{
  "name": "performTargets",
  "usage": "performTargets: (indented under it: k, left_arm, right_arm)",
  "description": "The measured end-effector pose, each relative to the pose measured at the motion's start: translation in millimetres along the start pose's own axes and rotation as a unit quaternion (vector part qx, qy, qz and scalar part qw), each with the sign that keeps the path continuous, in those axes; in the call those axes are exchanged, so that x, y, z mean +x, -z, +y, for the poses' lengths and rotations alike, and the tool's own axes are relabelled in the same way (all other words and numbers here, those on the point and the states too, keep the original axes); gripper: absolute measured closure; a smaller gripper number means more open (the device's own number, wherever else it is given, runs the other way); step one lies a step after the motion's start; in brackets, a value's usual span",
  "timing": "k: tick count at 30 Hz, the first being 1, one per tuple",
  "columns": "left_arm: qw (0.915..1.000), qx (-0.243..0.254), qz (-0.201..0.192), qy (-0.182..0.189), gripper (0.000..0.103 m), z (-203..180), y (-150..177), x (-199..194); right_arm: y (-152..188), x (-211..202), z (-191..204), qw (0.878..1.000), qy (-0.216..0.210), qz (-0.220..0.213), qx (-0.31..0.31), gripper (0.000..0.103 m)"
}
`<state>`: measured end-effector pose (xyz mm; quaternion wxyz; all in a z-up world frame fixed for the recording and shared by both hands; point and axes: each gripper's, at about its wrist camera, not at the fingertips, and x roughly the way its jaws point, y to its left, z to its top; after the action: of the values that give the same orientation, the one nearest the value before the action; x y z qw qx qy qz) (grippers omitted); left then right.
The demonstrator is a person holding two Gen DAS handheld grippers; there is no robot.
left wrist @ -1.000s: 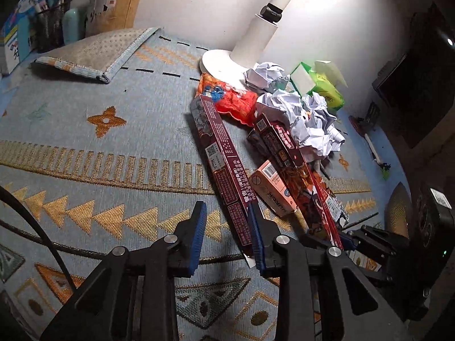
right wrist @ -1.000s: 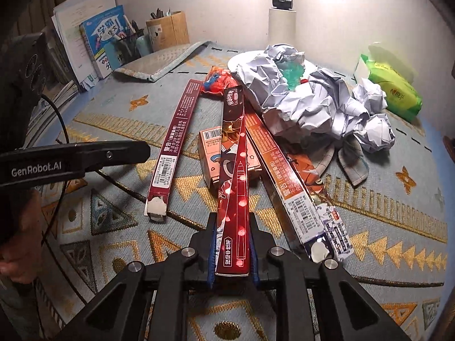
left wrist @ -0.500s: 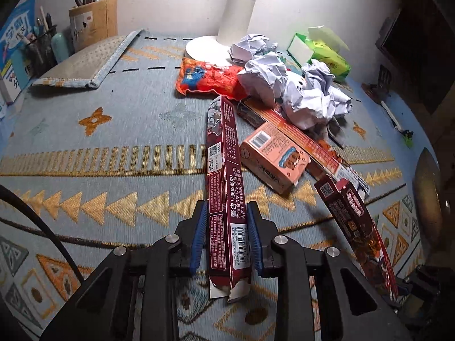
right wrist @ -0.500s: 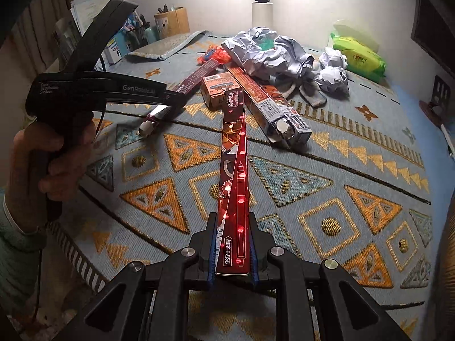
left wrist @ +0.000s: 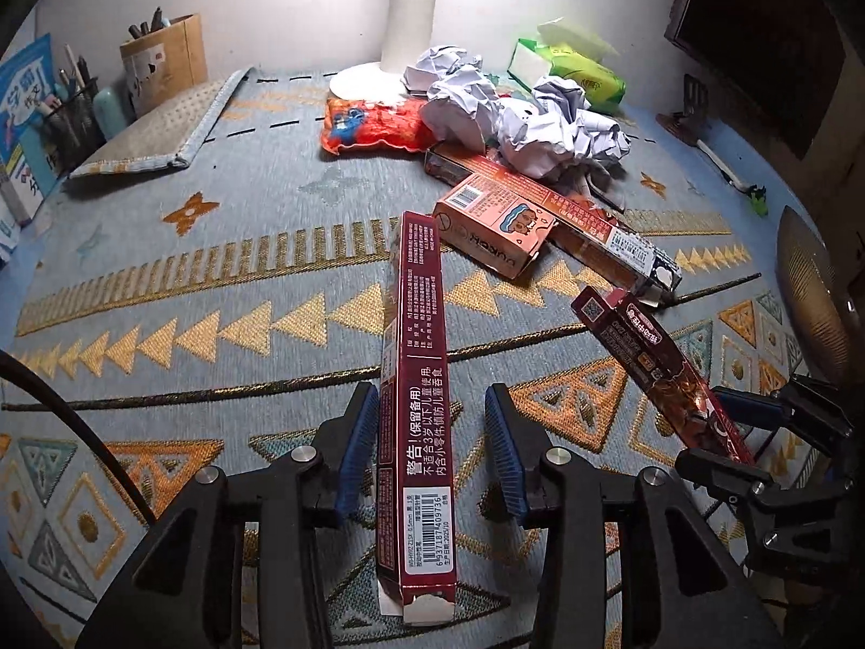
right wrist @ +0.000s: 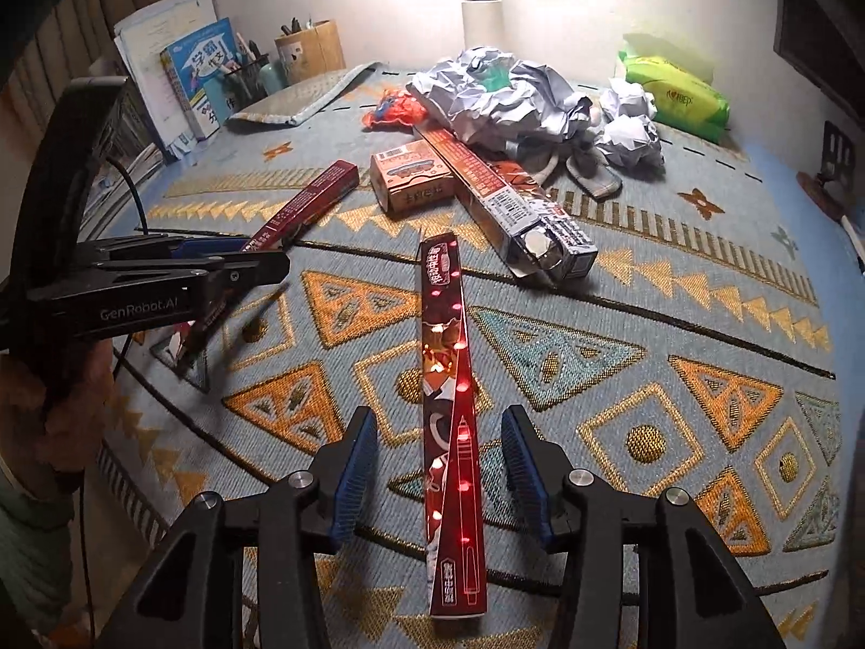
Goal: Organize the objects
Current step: 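Carry the red snack boxes to the glass bowl and release them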
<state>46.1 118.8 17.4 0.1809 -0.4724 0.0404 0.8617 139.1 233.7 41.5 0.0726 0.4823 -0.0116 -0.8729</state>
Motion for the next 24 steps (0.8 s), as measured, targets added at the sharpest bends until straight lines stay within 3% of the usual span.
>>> performTargets:
  k: [3,4,5,10,13,16,20,24]
  left_arm:
    - [0.9994,0.018,0.0,-0.03,0.074,-9,-1,3]
    - [0.9989,0.025,0.0,-0.039,0.082,-11,0,3]
    - [0.999,0.024,0.0,-0.036,0.082,-10,0,3]
    - [0.9995,0.022,-0.003,-0.024,0.082,-13,6,-6]
    - [0.9997,0.024,-0.006,-0.005,0.082,-24,4,-21]
    - [0.998,0.051,-0.036,0.0,0.082,-51,-7,-46]
    - [0.9919,0.087,-0.075,0.055,0.082,-102,-30,-73]
    - [0.9797,0.125,-0.099,0.122,0.082,-171,-55,-83]
  right_arm:
    - [-1,2,6,1.0,0.023,-0.008,-0.012,0.078]
    - [0,2,7,1.0,0.026,-0.011,-0.014,0.08]
    - [0,2,7,1.0,0.022,-0.012,-0.014,0.084]
    - [6,-9,2,1.0,-0.009,-0.02,0.004,0.086]
    - [10,-34,-3,0.999,-0.012,-0.047,0.013,0.086]
    - [14,-70,-18,0.996,-0.009,-0.083,0.032,0.086]
    - [23,-122,-58,0.989,0.022,-0.128,0.072,0.086]
    - [34,-176,-105,0.974,0.083,-0.172,0.12,0.086]
